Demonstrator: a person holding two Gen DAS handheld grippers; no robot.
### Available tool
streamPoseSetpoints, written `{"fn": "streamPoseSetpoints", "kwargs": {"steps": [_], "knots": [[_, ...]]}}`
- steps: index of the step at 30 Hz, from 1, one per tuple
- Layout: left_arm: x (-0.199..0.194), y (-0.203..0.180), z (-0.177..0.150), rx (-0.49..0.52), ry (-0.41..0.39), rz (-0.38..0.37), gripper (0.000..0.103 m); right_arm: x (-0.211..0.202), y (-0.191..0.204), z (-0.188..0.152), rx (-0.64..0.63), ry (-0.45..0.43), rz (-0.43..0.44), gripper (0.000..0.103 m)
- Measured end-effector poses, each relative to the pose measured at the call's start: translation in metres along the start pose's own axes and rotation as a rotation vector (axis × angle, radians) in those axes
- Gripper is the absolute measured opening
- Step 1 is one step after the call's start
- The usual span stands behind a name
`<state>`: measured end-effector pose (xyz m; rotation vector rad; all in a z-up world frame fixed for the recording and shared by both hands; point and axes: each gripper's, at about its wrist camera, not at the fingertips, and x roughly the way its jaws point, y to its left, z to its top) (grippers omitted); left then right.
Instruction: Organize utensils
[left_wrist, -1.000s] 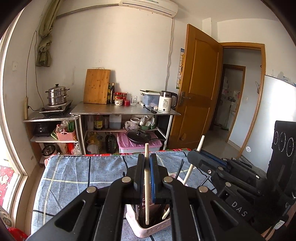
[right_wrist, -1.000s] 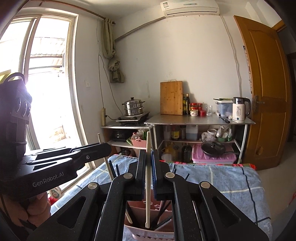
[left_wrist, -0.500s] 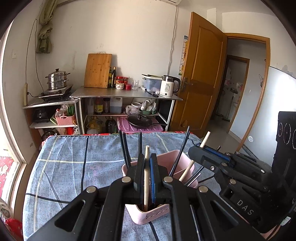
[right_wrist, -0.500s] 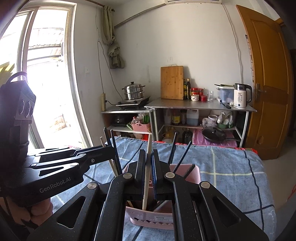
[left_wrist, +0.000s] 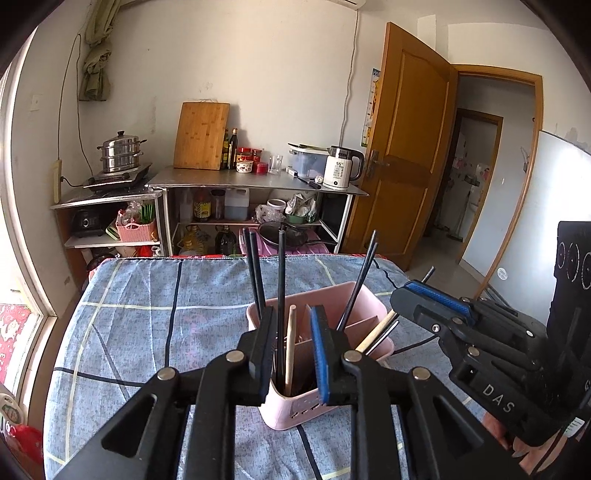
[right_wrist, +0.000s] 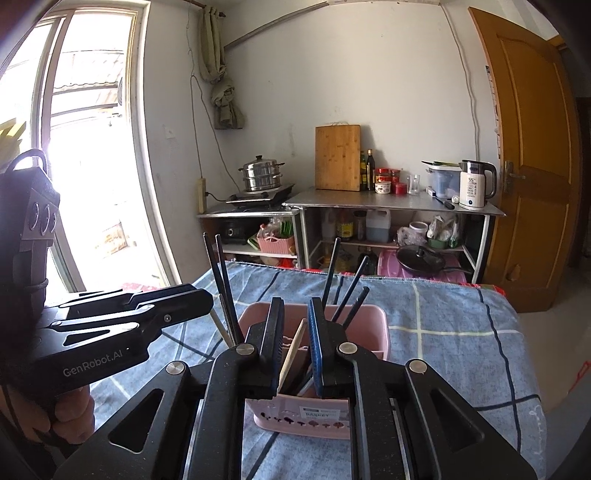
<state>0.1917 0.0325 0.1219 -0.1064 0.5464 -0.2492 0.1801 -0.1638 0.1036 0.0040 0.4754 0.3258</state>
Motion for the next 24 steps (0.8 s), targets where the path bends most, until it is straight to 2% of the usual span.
{"fn": "streamPoseSetpoints", "kwargs": {"steps": [11,12,14,15,24], "knots": [[-0.026,-0.004,-0.018,0.009,-0.017,0.017,0.035,-0.033,0.001,-0.014,0.002,-0.007,-0.025,0.019],[-0.029,-0.004,-0.021,0.007,-0.017,0.014,0.036,-0.037,0.002,-0.018,0.002,-0.004,-0.026,0.021],[-0.035,-0.005,-0.029,0.004,-0.022,0.011,0.040,-0.042,0.001,-0.025,0.008,0.002,-0.025,0.036],[-0.038,-0.006,-0.033,0.002,-0.027,0.011,0.041,-0.045,0.000,-0.030,0.015,0.006,-0.023,0.037],[-0.063,-0.018,-0.080,0.019,-0.038,0.044,0.043,-0.077,-0.003,-0.063,0.041,0.017,-0.058,0.037]]}}
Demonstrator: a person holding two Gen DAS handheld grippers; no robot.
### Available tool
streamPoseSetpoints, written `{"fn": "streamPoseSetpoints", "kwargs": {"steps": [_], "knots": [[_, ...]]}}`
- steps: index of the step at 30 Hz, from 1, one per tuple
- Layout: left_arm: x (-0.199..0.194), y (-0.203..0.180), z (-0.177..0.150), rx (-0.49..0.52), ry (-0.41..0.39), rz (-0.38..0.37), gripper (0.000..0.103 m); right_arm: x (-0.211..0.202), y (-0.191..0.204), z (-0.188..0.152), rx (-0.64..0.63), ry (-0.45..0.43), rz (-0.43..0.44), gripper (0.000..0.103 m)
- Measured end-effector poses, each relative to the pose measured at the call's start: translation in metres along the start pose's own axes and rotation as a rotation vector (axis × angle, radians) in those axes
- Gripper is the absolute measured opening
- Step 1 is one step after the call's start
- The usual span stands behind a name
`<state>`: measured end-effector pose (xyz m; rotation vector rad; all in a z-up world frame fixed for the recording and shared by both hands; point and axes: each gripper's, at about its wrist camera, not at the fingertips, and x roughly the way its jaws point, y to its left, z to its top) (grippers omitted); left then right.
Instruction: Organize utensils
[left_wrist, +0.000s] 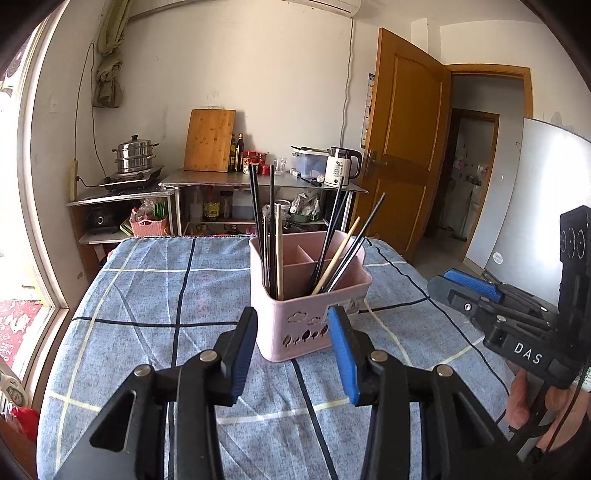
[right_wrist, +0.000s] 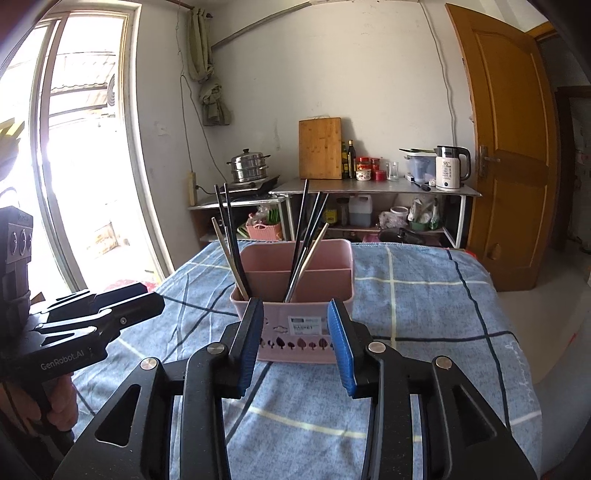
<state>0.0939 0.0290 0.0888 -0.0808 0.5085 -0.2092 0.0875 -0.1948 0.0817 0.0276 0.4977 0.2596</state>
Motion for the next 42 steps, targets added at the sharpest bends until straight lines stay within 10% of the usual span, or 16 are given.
{"fn": "streamPoseSetpoints", "kwargs": {"steps": [22,42], "knots": [[-0.037,-0.025,-0.090,0.025,0.045,0.051,0.044,-0.045,0.018,-0.086,-0.033,0.070,-0.078,0.037],[-0.036,-0.029,-0.098,0.014,0.054,0.051,0.044,-0.045,0.019,-0.091,-0.032,0.081,-0.073,0.037]]}}
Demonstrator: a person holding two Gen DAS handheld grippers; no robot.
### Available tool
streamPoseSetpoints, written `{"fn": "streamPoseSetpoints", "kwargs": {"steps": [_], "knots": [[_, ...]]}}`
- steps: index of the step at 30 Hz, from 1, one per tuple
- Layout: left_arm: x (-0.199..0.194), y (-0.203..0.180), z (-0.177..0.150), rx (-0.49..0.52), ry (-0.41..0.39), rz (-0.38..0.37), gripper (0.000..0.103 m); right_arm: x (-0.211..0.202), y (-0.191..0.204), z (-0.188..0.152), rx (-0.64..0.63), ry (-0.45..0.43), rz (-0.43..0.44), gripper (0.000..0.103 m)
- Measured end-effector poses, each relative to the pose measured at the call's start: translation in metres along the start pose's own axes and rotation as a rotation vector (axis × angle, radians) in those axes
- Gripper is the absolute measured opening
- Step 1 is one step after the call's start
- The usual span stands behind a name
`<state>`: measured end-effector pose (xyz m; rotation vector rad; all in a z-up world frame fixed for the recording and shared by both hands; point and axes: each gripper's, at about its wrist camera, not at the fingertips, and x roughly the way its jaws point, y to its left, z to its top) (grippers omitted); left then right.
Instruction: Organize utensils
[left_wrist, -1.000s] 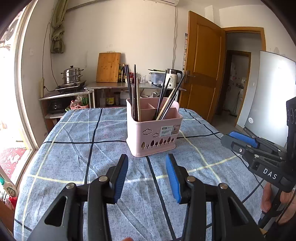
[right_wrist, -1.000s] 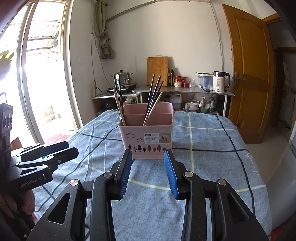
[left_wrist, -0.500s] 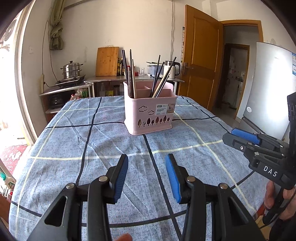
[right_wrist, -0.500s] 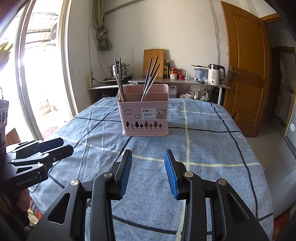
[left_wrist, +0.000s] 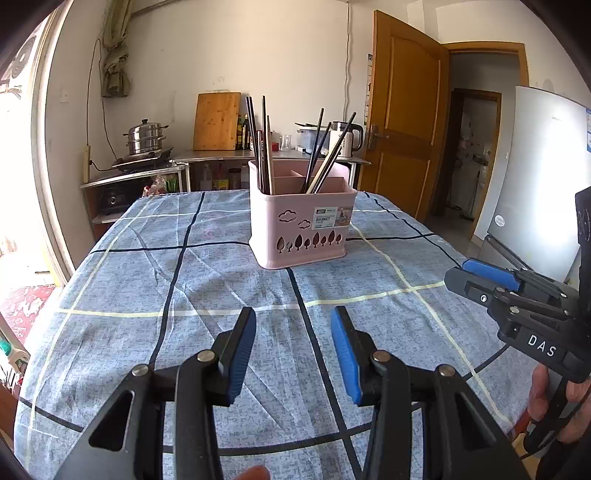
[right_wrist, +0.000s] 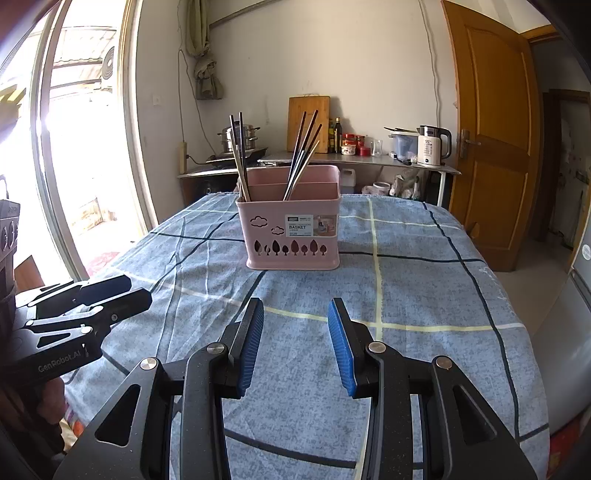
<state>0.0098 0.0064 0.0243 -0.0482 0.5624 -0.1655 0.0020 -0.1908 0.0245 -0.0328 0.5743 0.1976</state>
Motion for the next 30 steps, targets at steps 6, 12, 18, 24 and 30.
{"fn": "streamPoseSetpoints", "kwargs": {"steps": [6,12,18,24,30], "knots": [[0.0008,0.0004,0.0005,-0.007,0.000,-0.002,0.044,0.0005,0.0015,0.0004,-0.005,0.002,0.001,0.037],[0.0023,-0.0006,-0.0004,-0.009,0.004,-0.004,0.044,0.0011,0.0020,-0.0008,-0.009,0.008,0.004,0.037],[0.0020,-0.0024,-0.0009,-0.007,0.005,-0.003,0.044,0.0008,0.0021,-0.0011,-0.008,0.009,0.004,0.037],[0.0017,-0.0030,-0.0017,-0.007,0.009,-0.002,0.044,0.0011,0.0028,-0.0019,-0.006,0.016,0.007,0.037],[0.0022,-0.0046,-0.0027,-0.005,0.016,0.003,0.044,0.0010,0.0031,-0.0015,-0.009,0.016,0.007,0.037]]}}
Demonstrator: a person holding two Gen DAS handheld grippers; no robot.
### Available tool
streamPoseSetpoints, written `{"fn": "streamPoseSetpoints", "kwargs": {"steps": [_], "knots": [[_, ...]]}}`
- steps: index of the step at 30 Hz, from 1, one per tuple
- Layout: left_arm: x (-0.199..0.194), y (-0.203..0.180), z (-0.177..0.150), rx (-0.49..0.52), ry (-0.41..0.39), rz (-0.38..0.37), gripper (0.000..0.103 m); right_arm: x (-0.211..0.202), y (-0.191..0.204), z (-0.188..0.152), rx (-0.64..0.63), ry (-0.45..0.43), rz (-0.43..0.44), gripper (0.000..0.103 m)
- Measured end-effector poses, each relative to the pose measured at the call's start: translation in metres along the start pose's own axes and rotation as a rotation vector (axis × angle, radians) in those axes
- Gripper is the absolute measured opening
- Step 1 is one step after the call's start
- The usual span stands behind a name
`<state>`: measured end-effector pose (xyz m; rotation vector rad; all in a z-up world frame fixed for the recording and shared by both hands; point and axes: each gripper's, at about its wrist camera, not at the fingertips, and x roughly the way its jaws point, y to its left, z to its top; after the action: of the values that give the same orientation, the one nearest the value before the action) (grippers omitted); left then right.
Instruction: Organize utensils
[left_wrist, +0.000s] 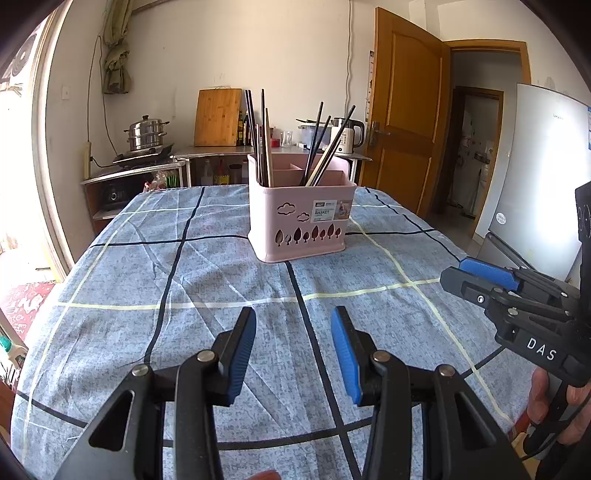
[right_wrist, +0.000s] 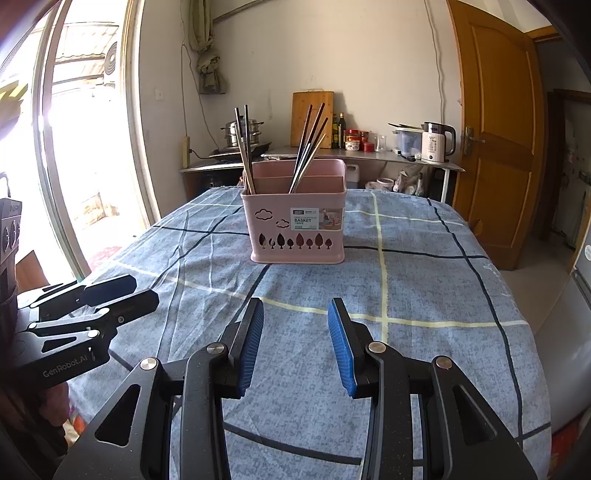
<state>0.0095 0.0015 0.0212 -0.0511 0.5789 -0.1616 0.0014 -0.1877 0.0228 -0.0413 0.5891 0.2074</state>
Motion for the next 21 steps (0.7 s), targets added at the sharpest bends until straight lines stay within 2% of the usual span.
{"fn": "streamPoseSetpoints", "kwargs": {"steps": [21], "knots": [[0.0005,-0.0044,-0.0020,0.006,0.007,-0.005,0.044,0.0011,0.0013,-0.0008,-0.002,0.008,0.002,0.037]]}}
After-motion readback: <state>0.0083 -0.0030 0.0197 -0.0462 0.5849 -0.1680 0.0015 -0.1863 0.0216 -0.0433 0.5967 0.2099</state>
